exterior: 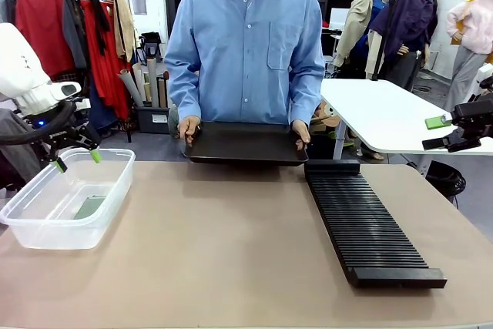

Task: Sort PCBs into racks and boxes based on the side picked up.
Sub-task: If the short side of the Blank PCB is picked up, insert it into the PCB Rack ; if the long side is picked up, place it in the Organizing box.

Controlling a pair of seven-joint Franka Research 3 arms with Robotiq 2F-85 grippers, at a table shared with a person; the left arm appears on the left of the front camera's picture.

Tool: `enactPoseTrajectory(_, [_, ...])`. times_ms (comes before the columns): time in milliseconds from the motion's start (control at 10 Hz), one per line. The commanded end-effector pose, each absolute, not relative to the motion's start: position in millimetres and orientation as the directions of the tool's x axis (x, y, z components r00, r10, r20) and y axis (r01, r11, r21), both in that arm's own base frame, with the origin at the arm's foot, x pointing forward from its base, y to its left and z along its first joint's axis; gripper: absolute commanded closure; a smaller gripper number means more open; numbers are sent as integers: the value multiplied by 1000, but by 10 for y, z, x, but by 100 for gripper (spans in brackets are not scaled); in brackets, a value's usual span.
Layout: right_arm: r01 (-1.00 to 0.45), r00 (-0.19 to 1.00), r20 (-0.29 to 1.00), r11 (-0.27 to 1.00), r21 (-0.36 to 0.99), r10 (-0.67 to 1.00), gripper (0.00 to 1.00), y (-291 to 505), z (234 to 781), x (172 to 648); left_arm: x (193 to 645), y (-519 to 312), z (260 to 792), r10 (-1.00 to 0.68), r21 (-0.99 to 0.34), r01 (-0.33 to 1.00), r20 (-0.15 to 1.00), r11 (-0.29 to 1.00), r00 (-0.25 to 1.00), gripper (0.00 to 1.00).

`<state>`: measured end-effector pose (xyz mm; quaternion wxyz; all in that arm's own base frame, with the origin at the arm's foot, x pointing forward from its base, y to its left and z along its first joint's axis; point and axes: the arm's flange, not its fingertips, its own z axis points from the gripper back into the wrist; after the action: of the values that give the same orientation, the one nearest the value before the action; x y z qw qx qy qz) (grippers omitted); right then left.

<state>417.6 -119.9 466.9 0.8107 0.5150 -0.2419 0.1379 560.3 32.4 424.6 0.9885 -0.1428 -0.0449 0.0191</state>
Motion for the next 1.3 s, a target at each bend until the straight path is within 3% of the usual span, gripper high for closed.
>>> enactPoseTrajectory(0, [-471, 846, 533, 428, 771, -29, 0, -1185, 4692, 4172, 5605, 344, 4255, 45, -283, -18, 88, 959, 995, 0])
enactPoseTrajectory(1200, [-471, 846, 533, 428, 771, -29, 0, -1185, 4692, 4172, 5603, 325, 4246, 50, -284, -25, 84, 958, 995, 0])
